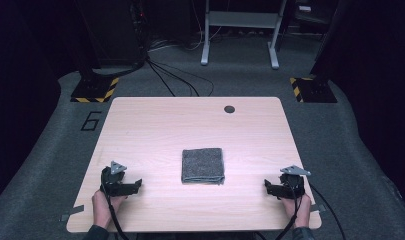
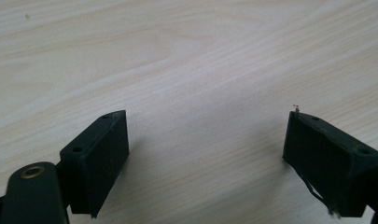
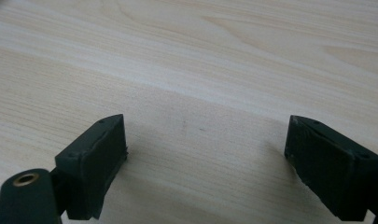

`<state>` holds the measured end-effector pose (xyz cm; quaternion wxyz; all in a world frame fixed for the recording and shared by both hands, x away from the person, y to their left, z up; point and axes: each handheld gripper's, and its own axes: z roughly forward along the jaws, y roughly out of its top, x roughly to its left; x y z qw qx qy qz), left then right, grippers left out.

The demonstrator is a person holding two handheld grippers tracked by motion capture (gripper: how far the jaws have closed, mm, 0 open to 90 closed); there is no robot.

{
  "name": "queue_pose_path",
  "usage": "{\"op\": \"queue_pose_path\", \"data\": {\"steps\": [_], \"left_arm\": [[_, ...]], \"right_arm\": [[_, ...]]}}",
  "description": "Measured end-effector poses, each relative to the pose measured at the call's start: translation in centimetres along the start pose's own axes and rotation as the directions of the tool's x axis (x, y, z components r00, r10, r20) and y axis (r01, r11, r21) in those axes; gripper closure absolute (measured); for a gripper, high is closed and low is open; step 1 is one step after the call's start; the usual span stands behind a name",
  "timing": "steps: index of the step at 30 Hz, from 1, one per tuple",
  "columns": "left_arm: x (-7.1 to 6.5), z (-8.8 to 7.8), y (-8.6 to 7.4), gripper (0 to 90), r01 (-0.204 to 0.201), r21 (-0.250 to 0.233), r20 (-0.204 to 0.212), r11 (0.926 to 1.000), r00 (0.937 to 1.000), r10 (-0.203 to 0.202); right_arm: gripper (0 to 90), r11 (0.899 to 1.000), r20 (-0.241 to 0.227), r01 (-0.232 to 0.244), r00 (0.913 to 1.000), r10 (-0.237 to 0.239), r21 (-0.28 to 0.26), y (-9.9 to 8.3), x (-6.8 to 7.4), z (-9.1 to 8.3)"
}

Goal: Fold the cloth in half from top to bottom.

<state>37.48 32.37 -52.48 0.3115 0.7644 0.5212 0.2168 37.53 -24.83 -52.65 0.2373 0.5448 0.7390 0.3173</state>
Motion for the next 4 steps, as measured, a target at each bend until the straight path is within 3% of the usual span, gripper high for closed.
{"op": "queue_pose_path", "data": {"steps": [3,4], "left_arm": [[0.25,-0.08,-0.44,14.4,-0.010,-0.030,0.014,0.9995,0.9998,0.010],[0.29,0.03,-0.71,14.4,-0.005,-0.060,0.013,0.9982,0.9999,0.006]], "right_arm": [[11.3,1.000,-0.004,-0.004,1.0000,0.004,-0.016,-0.28,-0.21,-0.01],[10.5,1.000,-0.004,0.000,1.0000,0.000,-0.014,-0.27,-0.25,0.03]]}}
